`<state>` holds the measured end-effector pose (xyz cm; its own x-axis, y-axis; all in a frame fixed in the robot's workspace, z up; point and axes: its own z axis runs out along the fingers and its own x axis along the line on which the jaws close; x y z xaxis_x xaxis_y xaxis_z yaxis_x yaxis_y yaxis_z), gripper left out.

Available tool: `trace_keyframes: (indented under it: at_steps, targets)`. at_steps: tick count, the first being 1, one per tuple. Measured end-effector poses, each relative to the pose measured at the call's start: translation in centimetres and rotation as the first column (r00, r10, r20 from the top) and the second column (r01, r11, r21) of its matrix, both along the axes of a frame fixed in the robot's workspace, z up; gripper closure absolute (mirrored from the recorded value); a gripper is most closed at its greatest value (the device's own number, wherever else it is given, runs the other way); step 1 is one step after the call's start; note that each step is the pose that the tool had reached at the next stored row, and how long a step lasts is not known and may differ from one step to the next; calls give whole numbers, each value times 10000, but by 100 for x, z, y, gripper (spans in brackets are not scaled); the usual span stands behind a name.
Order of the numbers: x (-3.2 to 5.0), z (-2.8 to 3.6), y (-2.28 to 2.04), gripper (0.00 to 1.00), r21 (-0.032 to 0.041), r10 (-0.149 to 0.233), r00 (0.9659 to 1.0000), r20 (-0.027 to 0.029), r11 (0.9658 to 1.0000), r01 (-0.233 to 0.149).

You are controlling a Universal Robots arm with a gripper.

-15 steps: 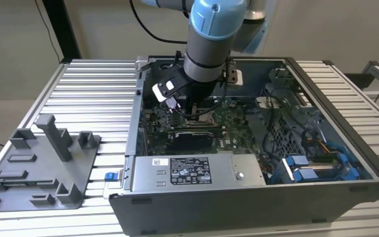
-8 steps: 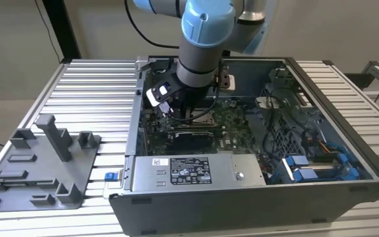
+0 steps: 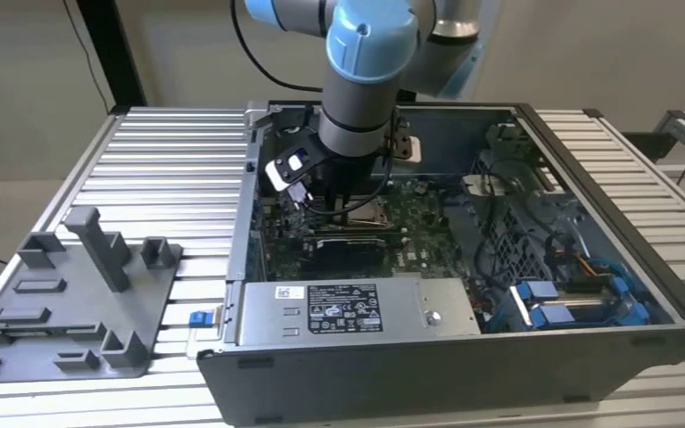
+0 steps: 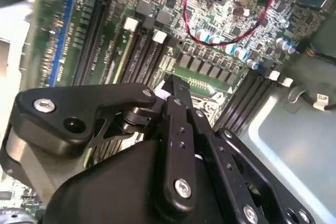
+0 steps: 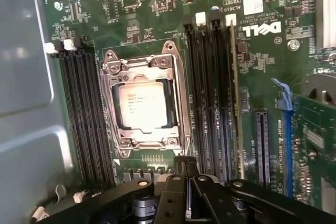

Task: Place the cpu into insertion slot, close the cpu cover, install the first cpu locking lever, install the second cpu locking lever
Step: 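Install the second cpu locking lever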

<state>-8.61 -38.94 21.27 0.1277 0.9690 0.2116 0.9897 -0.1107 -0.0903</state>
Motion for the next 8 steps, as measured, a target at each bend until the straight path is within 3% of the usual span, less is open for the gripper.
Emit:
trace_keyframes:
  at_steps: [2, 6, 8]
  targets:
    - [-15, -7, 15, 100, -148, 1, 10000, 0, 9999, -1]
    - [-37, -23, 28, 100, -307, 1, 10000, -11, 9995, -1]
    - [-46, -37, 45, 100, -425, 0, 10000, -12, 9991, -1]
